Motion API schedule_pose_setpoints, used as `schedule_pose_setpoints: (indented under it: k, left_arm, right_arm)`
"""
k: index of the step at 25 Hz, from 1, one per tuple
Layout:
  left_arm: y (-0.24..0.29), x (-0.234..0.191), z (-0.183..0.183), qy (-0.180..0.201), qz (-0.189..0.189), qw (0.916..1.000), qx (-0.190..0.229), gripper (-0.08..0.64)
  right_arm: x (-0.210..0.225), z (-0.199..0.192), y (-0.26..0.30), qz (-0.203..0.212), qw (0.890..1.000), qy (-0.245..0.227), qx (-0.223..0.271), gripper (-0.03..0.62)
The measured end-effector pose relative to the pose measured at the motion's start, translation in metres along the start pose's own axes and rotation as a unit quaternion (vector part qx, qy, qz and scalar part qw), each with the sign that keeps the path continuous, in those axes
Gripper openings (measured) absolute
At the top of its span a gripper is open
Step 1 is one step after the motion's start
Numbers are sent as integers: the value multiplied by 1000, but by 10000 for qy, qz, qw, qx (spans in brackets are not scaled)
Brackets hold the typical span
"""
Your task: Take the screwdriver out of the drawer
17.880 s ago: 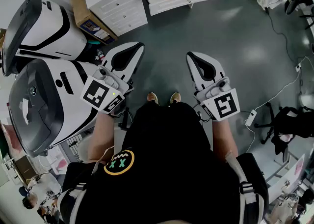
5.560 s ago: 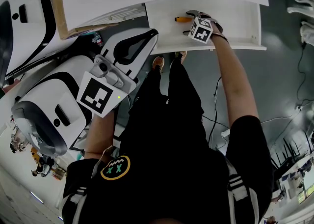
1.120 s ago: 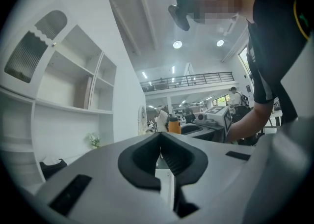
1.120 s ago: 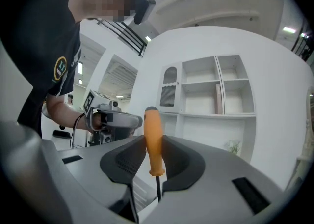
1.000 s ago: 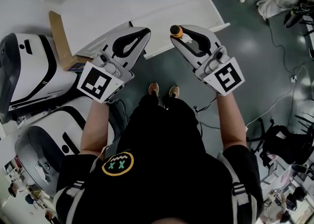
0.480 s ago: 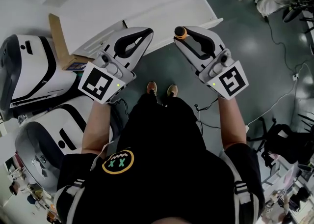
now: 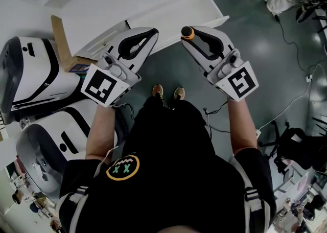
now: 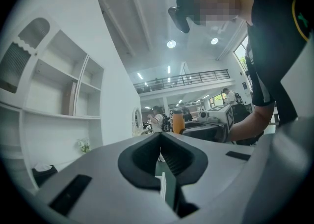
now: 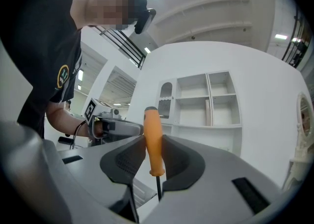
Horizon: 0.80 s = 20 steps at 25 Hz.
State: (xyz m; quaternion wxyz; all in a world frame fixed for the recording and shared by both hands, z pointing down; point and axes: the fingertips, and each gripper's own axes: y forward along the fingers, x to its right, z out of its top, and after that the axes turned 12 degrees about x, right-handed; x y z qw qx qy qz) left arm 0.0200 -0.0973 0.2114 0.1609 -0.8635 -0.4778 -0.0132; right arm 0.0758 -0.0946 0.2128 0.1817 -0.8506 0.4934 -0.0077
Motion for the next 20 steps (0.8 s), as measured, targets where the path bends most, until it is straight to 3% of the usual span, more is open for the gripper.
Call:
schedule_pose_setpoints:
  k: [20]
  left_arm:
    - [3,-4,0,-98,22,9999,37,18]
  right_arm:
    - [-2,-1,2,94,9999,-45,-23,127]
